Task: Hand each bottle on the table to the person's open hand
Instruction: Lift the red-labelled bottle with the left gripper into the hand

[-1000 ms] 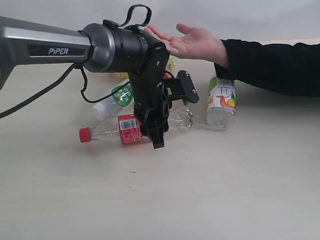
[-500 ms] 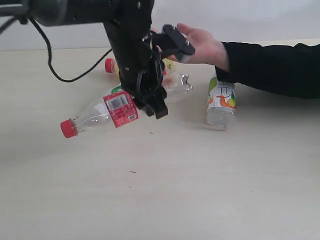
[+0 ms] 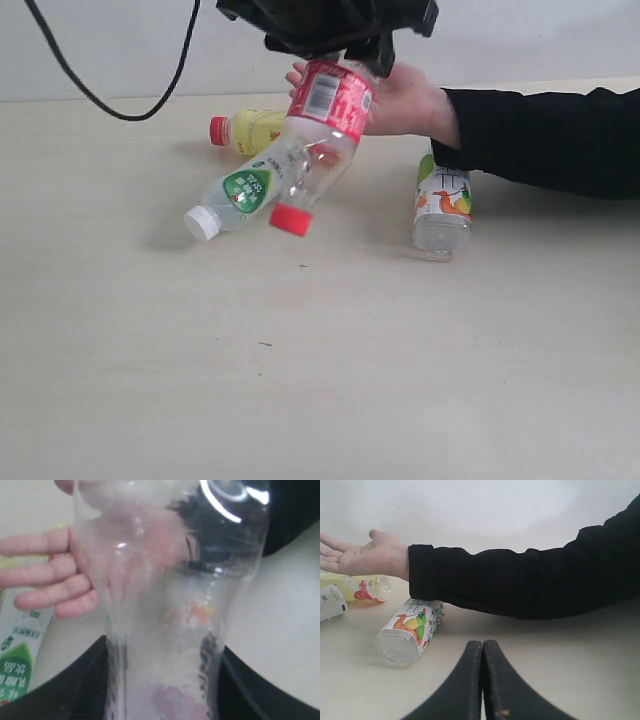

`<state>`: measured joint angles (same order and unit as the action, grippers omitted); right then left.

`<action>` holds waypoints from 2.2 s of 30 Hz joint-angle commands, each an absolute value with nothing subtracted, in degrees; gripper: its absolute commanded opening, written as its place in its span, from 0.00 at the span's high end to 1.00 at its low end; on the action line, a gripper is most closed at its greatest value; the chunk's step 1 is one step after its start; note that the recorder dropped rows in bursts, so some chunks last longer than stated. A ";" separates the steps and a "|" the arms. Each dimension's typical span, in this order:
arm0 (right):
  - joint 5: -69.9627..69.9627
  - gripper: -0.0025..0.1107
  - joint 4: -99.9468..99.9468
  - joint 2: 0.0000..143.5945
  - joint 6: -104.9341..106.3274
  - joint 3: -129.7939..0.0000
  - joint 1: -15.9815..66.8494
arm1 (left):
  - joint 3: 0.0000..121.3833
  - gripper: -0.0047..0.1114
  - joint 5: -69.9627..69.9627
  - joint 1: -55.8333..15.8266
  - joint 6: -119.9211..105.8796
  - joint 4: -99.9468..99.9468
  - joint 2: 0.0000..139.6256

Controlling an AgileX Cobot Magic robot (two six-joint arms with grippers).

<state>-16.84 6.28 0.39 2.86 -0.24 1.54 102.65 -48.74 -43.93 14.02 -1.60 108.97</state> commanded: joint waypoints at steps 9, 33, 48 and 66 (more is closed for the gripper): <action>-16.52 0.98 6.06 0.00 2.93 0.00 1.30 | 120.82 0.96 -46.57 -40.51 24.66 -6.18 124.01; -16.52 0.98 6.06 0.00 2.93 0.00 1.30 | 121.24 0.96 -32.58 -32.36 24.22 -21.78 131.96; -16.52 0.98 6.06 0.00 2.93 0.00 1.30 | 121.24 0.73 -34.92 -31.98 24.21 -21.63 131.70; -16.52 0.98 6.06 0.00 2.93 0.00 1.30 | 121.24 0.05 -40.65 -31.33 19.01 -18.36 129.71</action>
<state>-16.84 6.28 0.39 2.86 -0.24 1.54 120.82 -39.76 -31.57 22.20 -19.30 131.63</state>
